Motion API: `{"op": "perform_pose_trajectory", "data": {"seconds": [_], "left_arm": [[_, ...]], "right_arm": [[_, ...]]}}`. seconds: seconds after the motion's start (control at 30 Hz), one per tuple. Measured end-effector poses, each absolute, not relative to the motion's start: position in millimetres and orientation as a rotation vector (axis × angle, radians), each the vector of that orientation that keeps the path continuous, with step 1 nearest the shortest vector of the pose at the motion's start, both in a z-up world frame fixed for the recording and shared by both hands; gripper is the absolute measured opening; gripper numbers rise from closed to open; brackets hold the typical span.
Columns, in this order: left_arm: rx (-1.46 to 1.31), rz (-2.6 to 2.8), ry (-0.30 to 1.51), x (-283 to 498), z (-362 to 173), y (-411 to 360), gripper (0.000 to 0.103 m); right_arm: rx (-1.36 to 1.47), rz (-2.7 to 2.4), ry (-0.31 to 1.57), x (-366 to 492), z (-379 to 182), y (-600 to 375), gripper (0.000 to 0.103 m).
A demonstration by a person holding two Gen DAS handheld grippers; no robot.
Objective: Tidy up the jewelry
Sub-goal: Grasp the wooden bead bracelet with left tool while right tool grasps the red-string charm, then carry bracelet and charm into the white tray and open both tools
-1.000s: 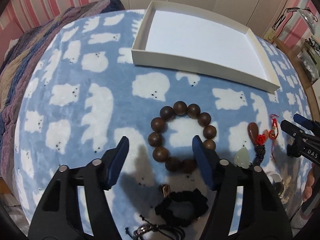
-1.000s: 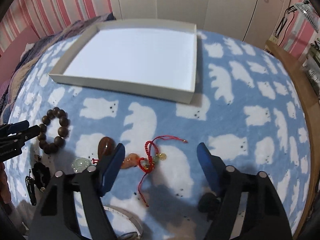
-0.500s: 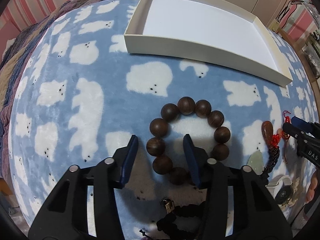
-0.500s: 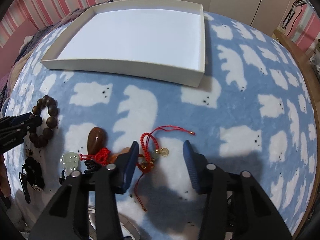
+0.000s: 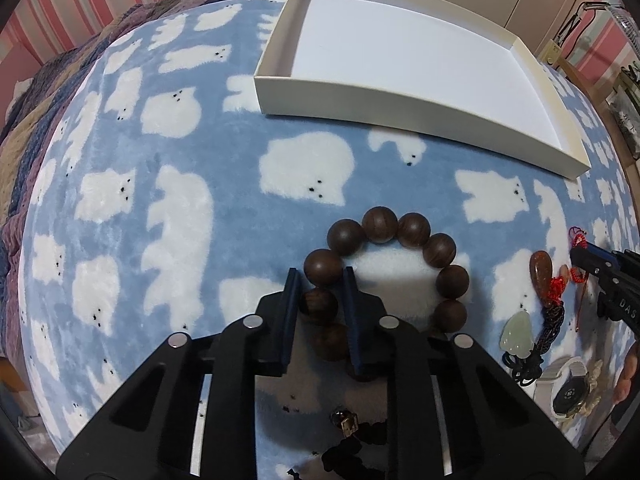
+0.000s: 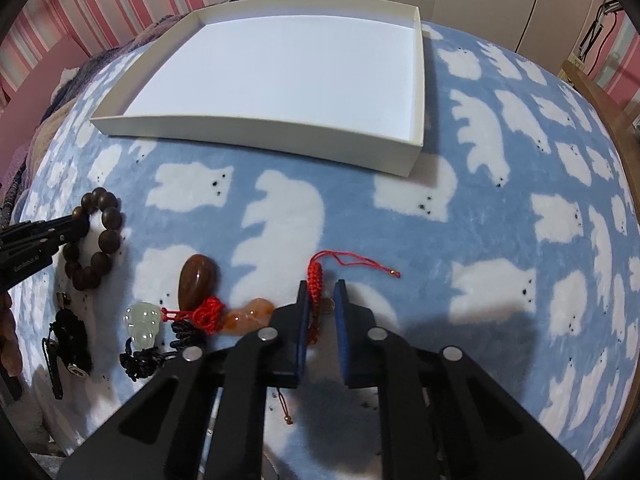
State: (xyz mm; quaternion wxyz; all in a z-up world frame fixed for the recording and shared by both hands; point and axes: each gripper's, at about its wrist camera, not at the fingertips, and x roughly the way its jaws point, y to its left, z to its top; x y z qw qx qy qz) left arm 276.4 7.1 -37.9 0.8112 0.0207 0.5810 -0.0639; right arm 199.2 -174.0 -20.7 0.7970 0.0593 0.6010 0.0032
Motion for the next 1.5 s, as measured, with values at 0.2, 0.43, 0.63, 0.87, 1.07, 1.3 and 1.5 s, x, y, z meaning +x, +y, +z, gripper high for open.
{"op": "perform_pose_trajectory", "data": {"seconds": [0.2, 0.43, 0.63, 0.87, 1.07, 1.3, 1.5], "left_arm": [[0.050, -0.134, 1.231, 271, -35, 7, 0.018], [0.019, -0.148, 1.204, 264, -27, 15, 0.017], [0.002, -0.144, 1.201, 256, -24, 24, 0.017], [-0.005, -0.152, 1.172, 248, -16, 27, 0.017], [-0.007, -0.175, 1.128, 237, 0, 29, 0.017], [-0.011, -0.202, 1.092, 227, 18, 29, 0.017], [-0.006, -0.225, 1.062, 228, 30, 5, 0.017]], "right_arm": [[0.126, 0.018, 1.252, 199, -11, -178, 0.010], [0.133, 0.028, 1.215, 200, -5, -184, 0.008], [0.169, 0.028, 1.232, 199, -11, -197, 0.008], [0.220, 0.068, 1.240, 199, -13, -199, 0.008], [0.202, 0.074, 1.193, 195, 1, -197, 0.005], [0.208, 0.076, 1.136, 190, 17, -200, 0.004], [0.218, 0.078, 1.102, 189, 28, -203, 0.004]]}}
